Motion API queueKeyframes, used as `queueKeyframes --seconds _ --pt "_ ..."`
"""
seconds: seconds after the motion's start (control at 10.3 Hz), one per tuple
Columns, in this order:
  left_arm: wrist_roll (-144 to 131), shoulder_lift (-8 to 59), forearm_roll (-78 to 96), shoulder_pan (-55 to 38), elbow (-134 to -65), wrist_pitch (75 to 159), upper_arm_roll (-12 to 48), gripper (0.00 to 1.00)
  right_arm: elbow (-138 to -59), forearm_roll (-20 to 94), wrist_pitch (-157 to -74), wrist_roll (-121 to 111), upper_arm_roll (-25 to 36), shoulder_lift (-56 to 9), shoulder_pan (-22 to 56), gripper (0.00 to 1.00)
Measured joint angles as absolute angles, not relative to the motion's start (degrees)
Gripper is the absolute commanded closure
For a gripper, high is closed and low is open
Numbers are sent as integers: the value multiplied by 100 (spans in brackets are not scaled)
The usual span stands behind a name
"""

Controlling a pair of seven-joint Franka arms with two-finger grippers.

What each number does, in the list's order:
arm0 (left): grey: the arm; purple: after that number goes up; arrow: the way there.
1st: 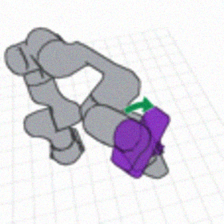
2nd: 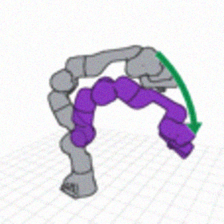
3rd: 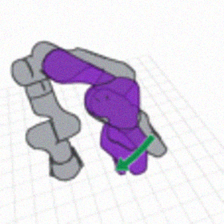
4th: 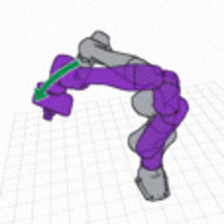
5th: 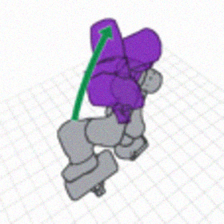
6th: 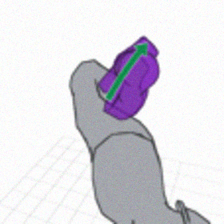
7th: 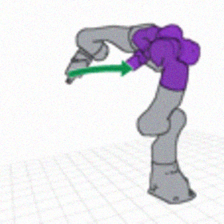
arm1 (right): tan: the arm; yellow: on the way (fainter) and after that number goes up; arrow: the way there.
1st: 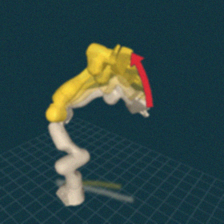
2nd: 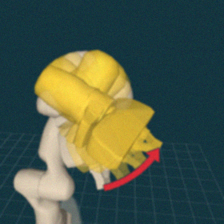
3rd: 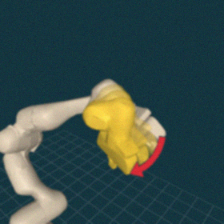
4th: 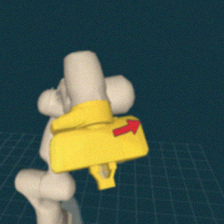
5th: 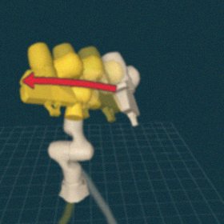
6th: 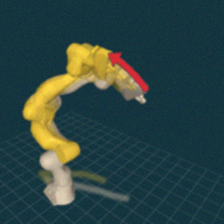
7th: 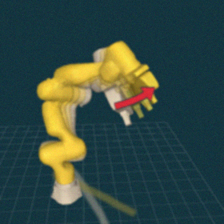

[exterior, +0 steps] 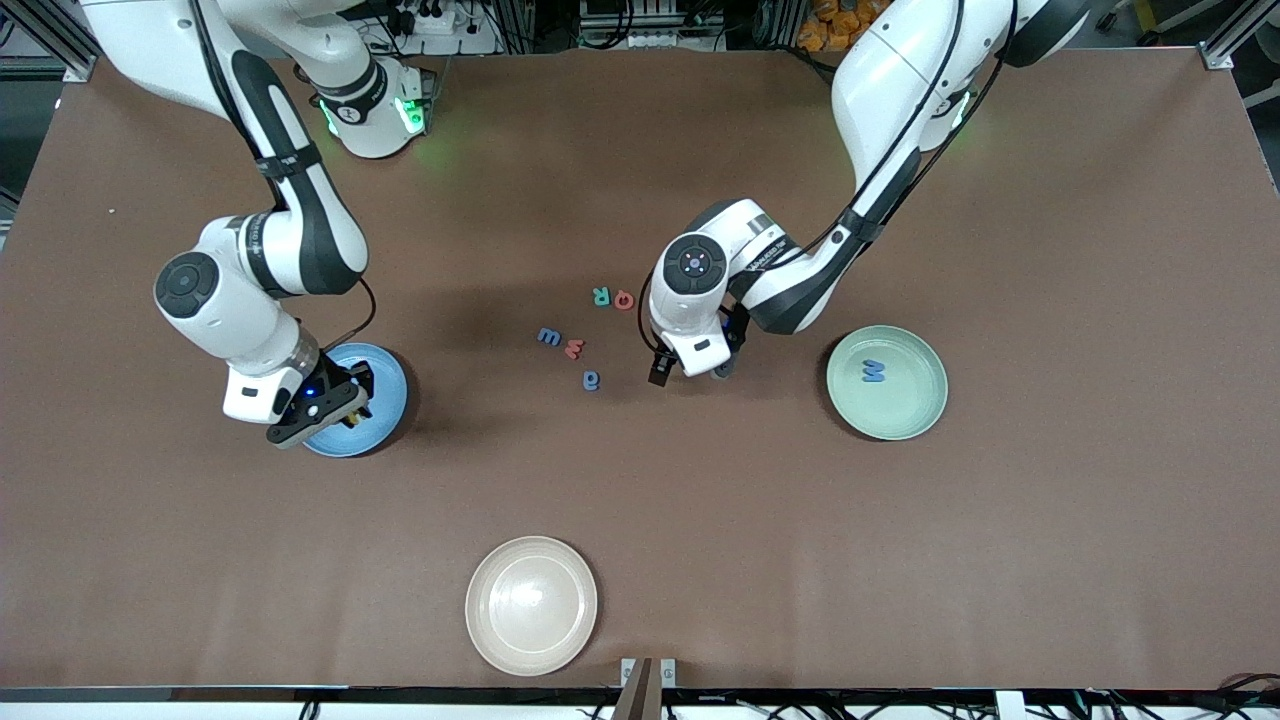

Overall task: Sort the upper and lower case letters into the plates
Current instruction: 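Drop the u in the blue plate while the left gripper reaches the H, then lower the left gripper onto the yellow H and grasp it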

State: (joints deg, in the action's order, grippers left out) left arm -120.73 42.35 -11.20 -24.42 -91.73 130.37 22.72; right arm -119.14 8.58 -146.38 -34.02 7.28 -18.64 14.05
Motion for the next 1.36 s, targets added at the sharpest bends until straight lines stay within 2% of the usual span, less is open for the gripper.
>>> queueKeyframes --seconds 0.29,0.39,0.48,0.58,0.87,1.36 --pt "-12511 4366 -1120 -2830 -9168 13119 2079 0 -11901 786 -14542 -3771 728 -1909 1173 100" --pt "-12594 4387 -1120 -2926 -9172 13139 2026 0 -11898 786 -14301 -3885 728 -1922 1104 80" --pt "-12626 4399 -1120 -2955 -9198 13196 2003 0 -11895 784 -14107 -3939 728 -1931 1057 16" --pt "-12704 4411 -1120 -2955 -9277 13341 1989 0 -11894 784 -14038 -3965 728 -1936 1033 0" --pt "-12955 4433 -1121 -2955 -9569 13624 1972 0 -11892 783 -14025 -4071 728 -1941 936 0" --pt "-13028 4433 -1125 -2965 -9686 13678 1971 0 -11840 781 -14021 -4136 703 -1942 931 0"
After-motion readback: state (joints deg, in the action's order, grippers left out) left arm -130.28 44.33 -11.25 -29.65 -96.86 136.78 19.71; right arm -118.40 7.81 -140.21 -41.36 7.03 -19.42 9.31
